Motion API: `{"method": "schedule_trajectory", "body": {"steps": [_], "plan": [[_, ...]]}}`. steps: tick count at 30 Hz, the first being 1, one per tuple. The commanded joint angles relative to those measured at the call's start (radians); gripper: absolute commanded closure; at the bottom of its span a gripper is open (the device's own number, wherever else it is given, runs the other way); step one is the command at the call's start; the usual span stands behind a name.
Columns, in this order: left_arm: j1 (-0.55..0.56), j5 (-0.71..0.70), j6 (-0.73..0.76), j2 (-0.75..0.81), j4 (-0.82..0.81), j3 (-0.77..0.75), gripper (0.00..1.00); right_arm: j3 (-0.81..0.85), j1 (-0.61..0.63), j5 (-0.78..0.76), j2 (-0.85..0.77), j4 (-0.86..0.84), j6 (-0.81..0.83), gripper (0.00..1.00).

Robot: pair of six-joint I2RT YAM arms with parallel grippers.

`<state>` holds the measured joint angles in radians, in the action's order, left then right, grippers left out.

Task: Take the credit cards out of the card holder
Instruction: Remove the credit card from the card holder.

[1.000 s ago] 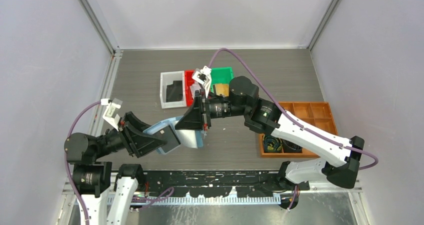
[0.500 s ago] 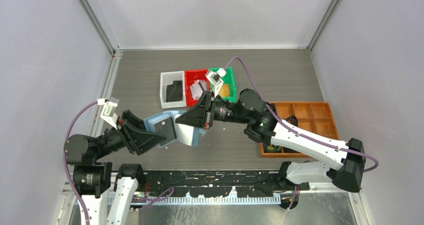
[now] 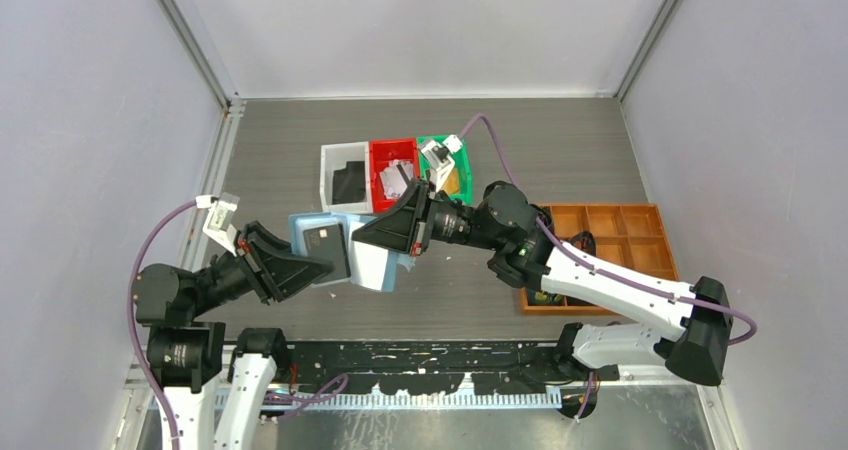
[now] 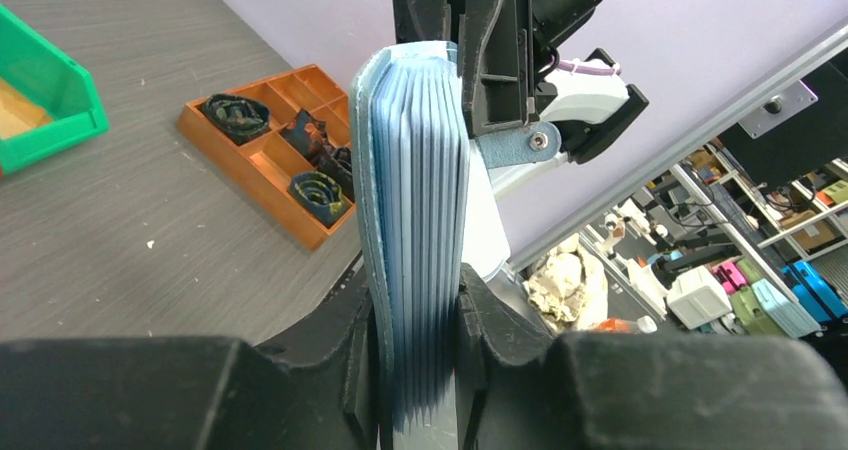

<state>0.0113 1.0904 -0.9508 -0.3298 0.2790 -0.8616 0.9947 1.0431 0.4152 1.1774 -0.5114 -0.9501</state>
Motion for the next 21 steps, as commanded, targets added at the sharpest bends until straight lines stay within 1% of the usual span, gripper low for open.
{"method": "schedule_trajectory", "body": {"steps": [1,2,3,4,6,7,8,11,12,14,16,17,19,21], "plan": [[-0.001,0.05,-0.023,-0.026,-0.068,-0.027,0.79,0.007,-0.006,-0.029,-0.03,-0.124,-0.01,0.99],[-0.001,0.051,-0.019,-0.03,-0.07,-0.029,0.82,0.004,-0.006,-0.031,-0.034,-0.104,-0.005,0.95],[-0.001,0.051,-0.013,-0.032,-0.069,-0.032,0.86,0.005,-0.005,-0.035,-0.039,-0.074,0.008,0.77],[-0.001,0.047,0.001,-0.035,-0.057,-0.036,0.89,0.008,-0.006,-0.045,-0.048,-0.032,0.034,0.67],[-0.001,0.033,0.052,-0.039,-0.008,-0.048,0.94,0.024,-0.011,-0.059,-0.07,0.056,0.079,0.58],[-0.001,0.024,0.09,-0.041,0.023,-0.054,0.96,0.042,-0.016,-0.066,-0.079,0.118,0.106,0.5],[-0.001,0.011,0.135,-0.045,0.061,-0.061,0.97,0.072,-0.022,-0.076,-0.086,0.187,0.138,0.45],[-0.001,-0.066,0.32,-0.061,0.216,-0.099,1.0,0.182,-0.05,-0.133,-0.099,0.421,0.236,0.35],[-0.001,-0.096,0.383,-0.071,0.276,-0.109,1.0,0.22,-0.063,-0.164,-0.104,0.485,0.268,0.33],[-0.001,-0.177,0.491,-0.087,0.362,-0.132,1.0,0.289,-0.086,-0.235,-0.111,0.62,0.327,0.34],[-0.001,-0.254,0.58,-0.106,0.418,-0.15,1.0,0.34,-0.095,-0.302,-0.116,0.683,0.355,0.34],[-0.001,-0.276,0.619,-0.119,0.446,-0.157,1.0,0.35,-0.096,-0.311,-0.118,0.695,0.358,0.35],[-0.001,-0.306,0.676,-0.15,0.498,-0.166,1.0,0.354,-0.097,-0.271,-0.104,0.674,0.334,0.38],[-0.001,-0.342,0.702,-0.179,0.536,-0.173,1.0,0.349,-0.096,-0.17,-0.065,0.639,0.27,0.4]]}}
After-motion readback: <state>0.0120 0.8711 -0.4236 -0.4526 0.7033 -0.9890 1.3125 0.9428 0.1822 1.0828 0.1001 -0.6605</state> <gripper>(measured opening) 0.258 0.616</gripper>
